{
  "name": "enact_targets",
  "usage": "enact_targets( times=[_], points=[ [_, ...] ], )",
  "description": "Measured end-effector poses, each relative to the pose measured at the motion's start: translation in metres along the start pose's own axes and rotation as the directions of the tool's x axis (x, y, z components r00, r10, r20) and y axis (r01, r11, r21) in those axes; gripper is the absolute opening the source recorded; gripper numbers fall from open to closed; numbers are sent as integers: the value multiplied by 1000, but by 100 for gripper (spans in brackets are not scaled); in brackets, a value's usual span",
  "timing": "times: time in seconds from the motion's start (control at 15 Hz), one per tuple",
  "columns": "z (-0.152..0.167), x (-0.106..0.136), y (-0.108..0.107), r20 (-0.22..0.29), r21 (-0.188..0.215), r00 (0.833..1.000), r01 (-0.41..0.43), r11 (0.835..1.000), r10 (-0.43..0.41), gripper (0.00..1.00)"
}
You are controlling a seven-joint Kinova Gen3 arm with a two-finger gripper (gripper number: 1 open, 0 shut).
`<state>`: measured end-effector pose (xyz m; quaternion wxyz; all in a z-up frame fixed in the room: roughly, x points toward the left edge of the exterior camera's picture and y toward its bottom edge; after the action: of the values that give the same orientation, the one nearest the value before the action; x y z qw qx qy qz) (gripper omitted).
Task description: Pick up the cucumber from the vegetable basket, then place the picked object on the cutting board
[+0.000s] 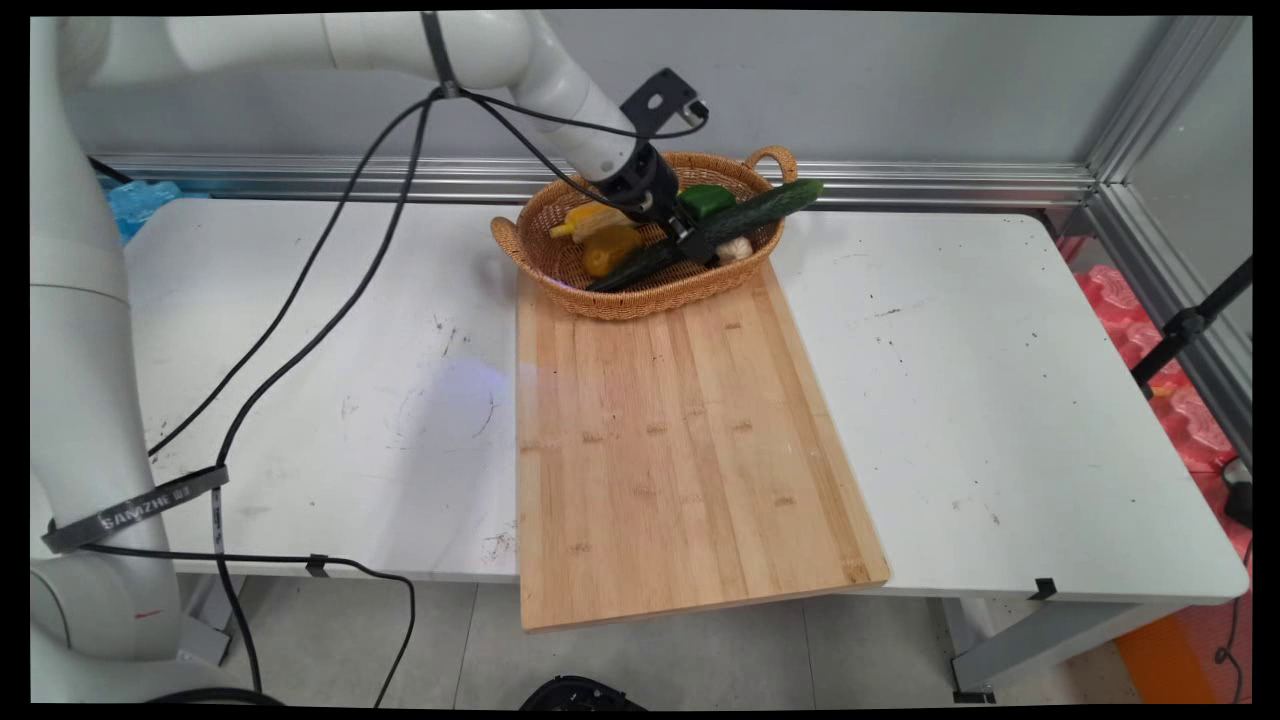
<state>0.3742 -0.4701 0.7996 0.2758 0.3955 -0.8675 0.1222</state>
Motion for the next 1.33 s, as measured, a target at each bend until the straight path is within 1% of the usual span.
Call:
enact_targets(
  times=[0.33, 0.47, 0.6, 1.07, 1.33],
  points=[
    [13, 5, 0, 20, 4, 1000, -14, 1000, 14, 0],
    [12, 8, 0, 22, 8, 1000, -21, 1000, 21, 0],
    [5, 13, 0, 20, 12, 999, -30, 999, 29, 0],
    [-47, 38, 6, -22, 0, 997, -71, 997, 71, 0],
    [-88, 57, 16, -60, -17, 994, -88, 996, 87, 0]
  ],
)
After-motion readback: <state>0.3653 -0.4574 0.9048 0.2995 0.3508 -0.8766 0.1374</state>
